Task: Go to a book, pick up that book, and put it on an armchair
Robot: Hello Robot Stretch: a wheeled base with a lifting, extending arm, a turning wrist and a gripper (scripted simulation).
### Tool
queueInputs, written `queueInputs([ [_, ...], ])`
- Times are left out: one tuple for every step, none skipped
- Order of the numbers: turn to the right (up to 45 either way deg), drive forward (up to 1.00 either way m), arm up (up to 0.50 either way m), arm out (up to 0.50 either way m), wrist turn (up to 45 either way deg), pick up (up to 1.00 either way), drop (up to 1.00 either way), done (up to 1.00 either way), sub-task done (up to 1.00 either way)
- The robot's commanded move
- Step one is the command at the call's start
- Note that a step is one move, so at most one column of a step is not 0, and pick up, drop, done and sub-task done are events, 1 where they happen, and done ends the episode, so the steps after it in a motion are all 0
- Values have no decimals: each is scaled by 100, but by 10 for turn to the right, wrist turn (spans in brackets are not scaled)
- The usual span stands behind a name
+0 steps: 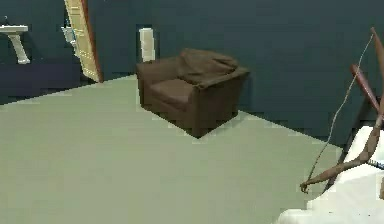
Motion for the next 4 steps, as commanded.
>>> queueInputs([
  [450,0,0,0,0,0,0,0,0],
  [90,0,0,0,0,0,0,0,0],
  [0,30,0,0,0,0,0,0,0],
  [-450,0,0,0,0,0,0,0,0],
])
